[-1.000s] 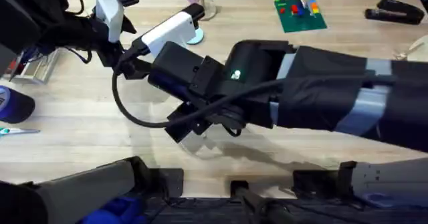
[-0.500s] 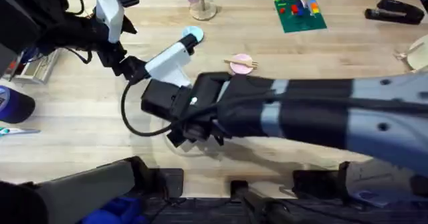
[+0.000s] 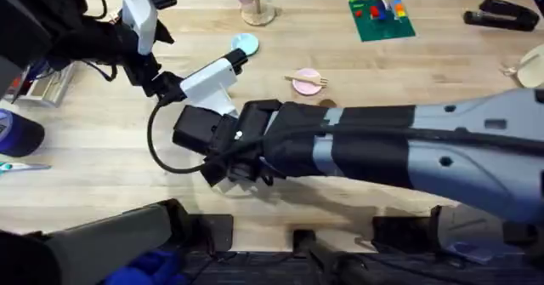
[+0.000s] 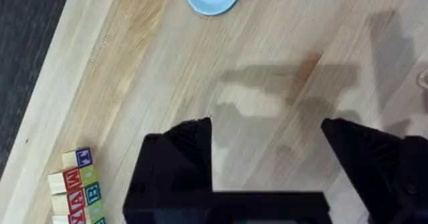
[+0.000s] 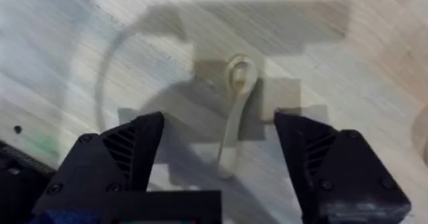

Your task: Pick up a utensil and set it on the pink plate, then put the other utensil in the container.

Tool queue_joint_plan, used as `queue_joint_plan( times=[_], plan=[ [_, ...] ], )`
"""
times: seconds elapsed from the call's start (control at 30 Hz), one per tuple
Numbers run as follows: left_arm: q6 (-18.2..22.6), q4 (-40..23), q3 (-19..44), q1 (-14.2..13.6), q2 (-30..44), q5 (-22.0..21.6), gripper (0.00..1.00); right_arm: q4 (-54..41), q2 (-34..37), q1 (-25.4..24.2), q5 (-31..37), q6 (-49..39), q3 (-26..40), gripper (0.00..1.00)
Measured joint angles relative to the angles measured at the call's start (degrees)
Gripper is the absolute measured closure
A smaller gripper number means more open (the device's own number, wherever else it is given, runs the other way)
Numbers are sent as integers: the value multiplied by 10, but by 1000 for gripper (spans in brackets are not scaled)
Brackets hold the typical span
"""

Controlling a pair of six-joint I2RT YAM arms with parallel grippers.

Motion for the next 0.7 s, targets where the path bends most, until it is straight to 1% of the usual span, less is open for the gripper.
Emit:
queue_joint_plan(
  times=[0.13,0.2,0.27,0.33,0.53,0.7],
  plan=[
    [0,0,0,0,0,0,8,0,0,0,-21,15,0,32],
    [0,0,0,0,0,0,8,-1,0,0,-25,19,0,70],
    [0,0,0,0,0,0,8,-1,0,0,-28,22,0,134],
    [1,0,0,0,0,0,8,-1,0,0,-28,25,0,235],
    [2,0,0,0,0,0,8,-8,0,0,-28,30,0,607],
    [2,0,0,0,0,0,7,-15,0,-4,-28,29,0,826]
  ],
)
